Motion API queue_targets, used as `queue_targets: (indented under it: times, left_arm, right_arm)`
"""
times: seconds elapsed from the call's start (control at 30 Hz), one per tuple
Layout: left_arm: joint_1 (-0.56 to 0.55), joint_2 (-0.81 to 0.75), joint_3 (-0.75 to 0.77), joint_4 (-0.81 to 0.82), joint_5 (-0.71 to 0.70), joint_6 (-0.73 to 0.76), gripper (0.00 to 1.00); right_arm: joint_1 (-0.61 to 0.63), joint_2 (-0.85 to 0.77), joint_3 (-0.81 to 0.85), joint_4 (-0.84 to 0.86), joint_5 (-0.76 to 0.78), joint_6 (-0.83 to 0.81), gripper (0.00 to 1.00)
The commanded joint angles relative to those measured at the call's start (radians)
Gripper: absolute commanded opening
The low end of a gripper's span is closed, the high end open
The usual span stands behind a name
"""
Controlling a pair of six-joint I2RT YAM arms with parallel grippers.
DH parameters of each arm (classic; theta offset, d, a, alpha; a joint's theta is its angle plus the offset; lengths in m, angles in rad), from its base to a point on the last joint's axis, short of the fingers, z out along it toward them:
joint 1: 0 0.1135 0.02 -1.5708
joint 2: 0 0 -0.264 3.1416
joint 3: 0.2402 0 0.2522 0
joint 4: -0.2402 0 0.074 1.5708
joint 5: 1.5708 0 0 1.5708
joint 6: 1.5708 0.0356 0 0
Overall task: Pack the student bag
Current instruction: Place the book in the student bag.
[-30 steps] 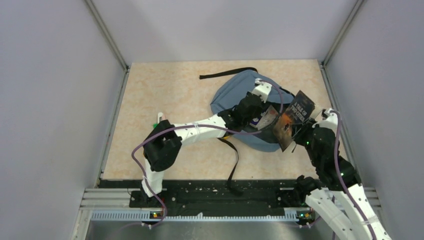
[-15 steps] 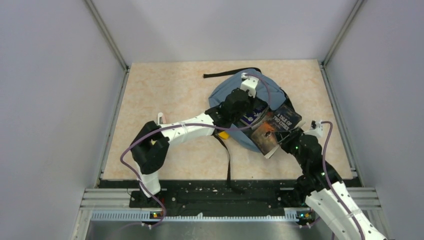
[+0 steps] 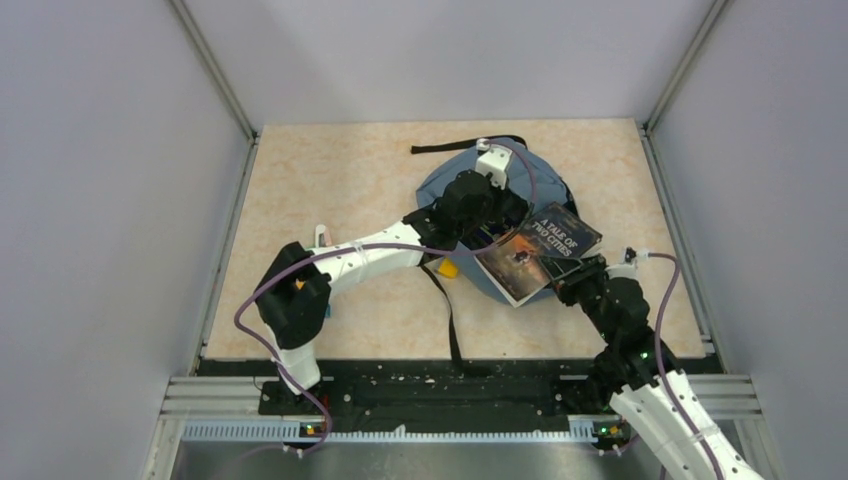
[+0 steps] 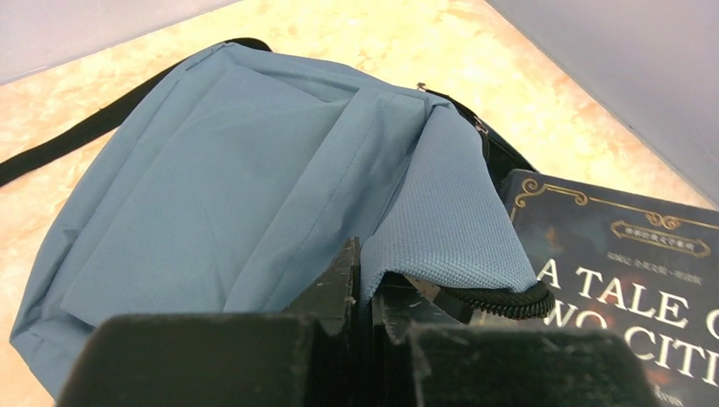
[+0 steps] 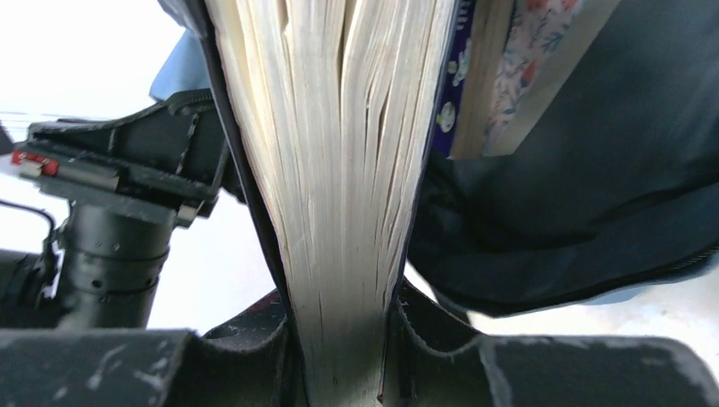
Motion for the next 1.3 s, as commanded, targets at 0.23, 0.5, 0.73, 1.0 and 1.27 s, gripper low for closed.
queue_targets:
  times: [0.23,0.5,0.73,1.0,1.27]
  left_arm:
    - [0.021,-0.013,0.113,0.089,-0.038,-0.002,0.00]
    - [0.024,0.003,0.140,0.096,-0.055,0.006,0.00]
    - [0.024,-0.043,0.076,0.131,0.015,0.000,0.00]
    - [0.022,-0.180,-0.112,0.199,0.118,0.018,0.00]
    - [0.022,-0.267,-0.211,0.191,0.225,0.055,0.00]
  right_arm:
    - [0.001,-0.115,0.018,-0.011,-0.151,0.103,0.00]
    - [0.001,-0.110,0.033,-0.103,-0.230,0.064,0.00]
    - [0.000,-0.106,-0.044,0.058,-0.197,0.100,0.00]
    - [0.001,0.006,-0.031,0.242,-0.022,0.043,0.00]
    - [0.000,0.170,0.002,0.431,0.121,-0.039,0.00]
